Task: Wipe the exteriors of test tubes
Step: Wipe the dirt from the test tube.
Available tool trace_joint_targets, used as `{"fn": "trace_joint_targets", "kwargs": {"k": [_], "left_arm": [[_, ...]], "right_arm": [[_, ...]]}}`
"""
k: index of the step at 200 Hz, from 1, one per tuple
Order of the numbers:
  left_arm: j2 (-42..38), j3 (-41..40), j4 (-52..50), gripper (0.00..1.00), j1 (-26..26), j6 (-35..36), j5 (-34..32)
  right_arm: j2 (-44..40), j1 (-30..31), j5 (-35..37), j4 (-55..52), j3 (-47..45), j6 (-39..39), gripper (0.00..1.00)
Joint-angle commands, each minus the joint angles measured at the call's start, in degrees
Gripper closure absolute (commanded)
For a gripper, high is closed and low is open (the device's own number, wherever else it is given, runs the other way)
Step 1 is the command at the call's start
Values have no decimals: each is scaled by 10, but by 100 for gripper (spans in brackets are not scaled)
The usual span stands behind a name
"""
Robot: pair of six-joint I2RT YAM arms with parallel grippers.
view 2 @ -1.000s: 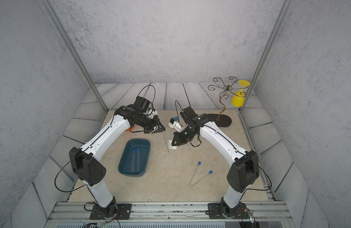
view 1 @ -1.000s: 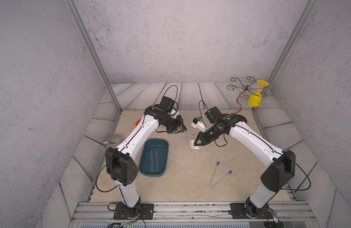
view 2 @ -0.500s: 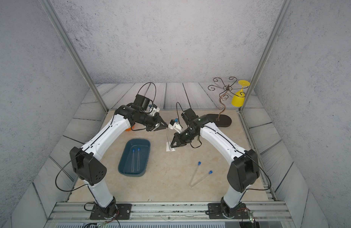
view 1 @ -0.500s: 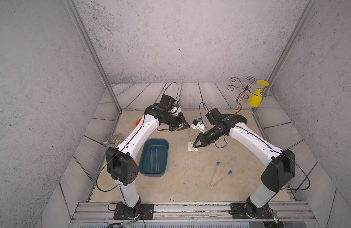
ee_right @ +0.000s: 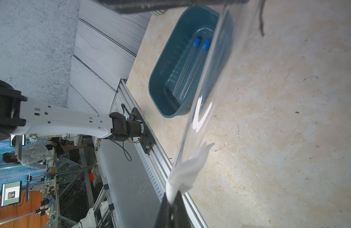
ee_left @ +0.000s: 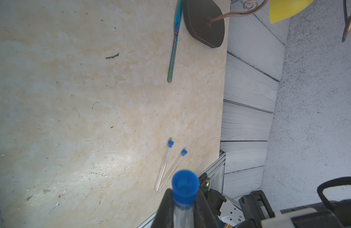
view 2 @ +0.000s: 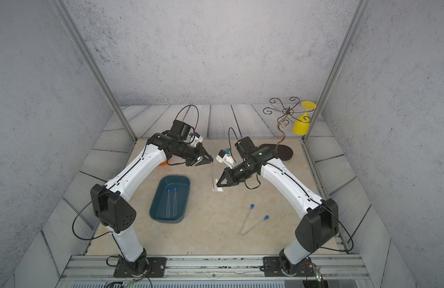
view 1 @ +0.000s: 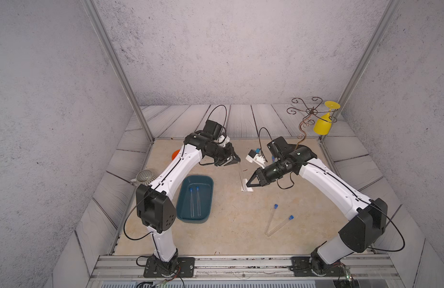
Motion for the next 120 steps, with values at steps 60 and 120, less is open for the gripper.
{"fn": "trace_joint_targets", "kwargs": {"k": [60,120], "left_arm": [[-7,0,2,89,-6,6,9],[-7,-2,6,89,-7,4,8]], "right_arm": [[9,-3,-52,18,59,36,96],[35,14,-62,19,107,43,96]]}}
